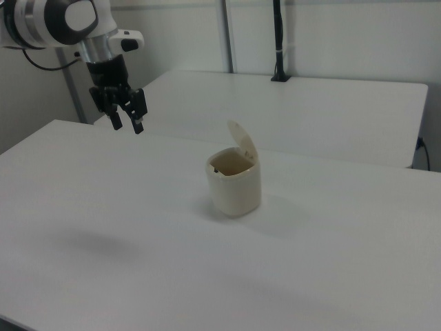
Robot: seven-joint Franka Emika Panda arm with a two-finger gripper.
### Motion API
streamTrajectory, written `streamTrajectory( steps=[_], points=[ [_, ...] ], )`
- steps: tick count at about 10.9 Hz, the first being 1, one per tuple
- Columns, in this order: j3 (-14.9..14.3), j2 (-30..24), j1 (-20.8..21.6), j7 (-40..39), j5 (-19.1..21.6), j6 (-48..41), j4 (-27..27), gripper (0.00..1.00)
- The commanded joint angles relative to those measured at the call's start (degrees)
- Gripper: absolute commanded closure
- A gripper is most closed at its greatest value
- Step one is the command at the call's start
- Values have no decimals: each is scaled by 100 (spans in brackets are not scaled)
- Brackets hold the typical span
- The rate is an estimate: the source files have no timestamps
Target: Open the trash bin
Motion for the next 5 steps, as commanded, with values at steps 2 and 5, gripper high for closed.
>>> streamTrajectory(
  steps=[2,5],
  points=[
    [-77,-146,56,-135,158,-58,-158,0],
    [-77,-154,38,-179,246,-146,-158,0]
  ],
)
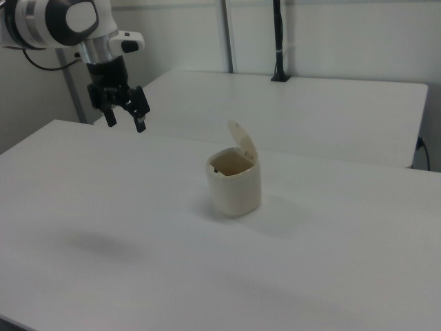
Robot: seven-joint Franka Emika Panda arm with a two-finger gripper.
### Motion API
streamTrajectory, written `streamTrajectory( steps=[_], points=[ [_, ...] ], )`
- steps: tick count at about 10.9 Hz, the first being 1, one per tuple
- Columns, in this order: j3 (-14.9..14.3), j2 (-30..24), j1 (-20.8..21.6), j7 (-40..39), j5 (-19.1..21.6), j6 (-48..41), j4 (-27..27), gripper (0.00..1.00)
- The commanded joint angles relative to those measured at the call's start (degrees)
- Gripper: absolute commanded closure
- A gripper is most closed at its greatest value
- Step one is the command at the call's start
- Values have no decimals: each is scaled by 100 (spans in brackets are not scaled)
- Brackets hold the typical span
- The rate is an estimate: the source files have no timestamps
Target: Open the trash bin
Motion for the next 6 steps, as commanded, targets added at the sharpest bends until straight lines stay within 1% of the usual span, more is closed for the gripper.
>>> streamTrajectory(
  steps=[1,2,4,6],
  points=[
    [-67,-154,30,-437,162,-214,-123,0],
    [-67,-154,13,-666,170,-310,-114,0],
    [-94,-154,4,-695,266,-337,-105,0],
    [-94,-154,4,-695,276,-337,-105,0]
  ],
)
